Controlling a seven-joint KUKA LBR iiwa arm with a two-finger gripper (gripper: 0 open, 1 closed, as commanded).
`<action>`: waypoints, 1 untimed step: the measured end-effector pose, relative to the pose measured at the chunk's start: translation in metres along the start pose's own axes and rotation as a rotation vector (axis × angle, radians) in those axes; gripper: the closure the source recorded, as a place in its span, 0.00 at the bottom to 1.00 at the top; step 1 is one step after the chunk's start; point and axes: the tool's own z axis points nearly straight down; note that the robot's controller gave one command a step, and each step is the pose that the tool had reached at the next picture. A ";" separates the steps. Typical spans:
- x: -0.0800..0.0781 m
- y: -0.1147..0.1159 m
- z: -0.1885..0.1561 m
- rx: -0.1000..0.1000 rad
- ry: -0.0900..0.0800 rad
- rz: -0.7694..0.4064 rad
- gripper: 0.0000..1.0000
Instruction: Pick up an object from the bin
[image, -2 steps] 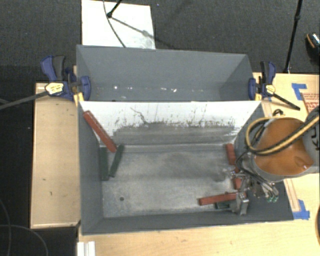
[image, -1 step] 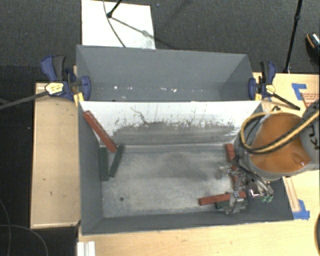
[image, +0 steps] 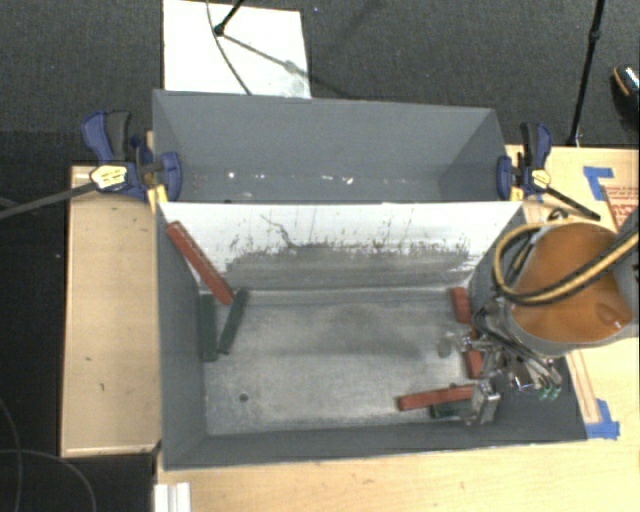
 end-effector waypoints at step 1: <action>-0.002 0.002 0.031 -0.001 0.001 -0.094 0.00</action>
Offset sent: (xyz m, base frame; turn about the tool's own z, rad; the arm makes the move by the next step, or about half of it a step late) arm -0.0010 0.0017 -0.0322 -0.0959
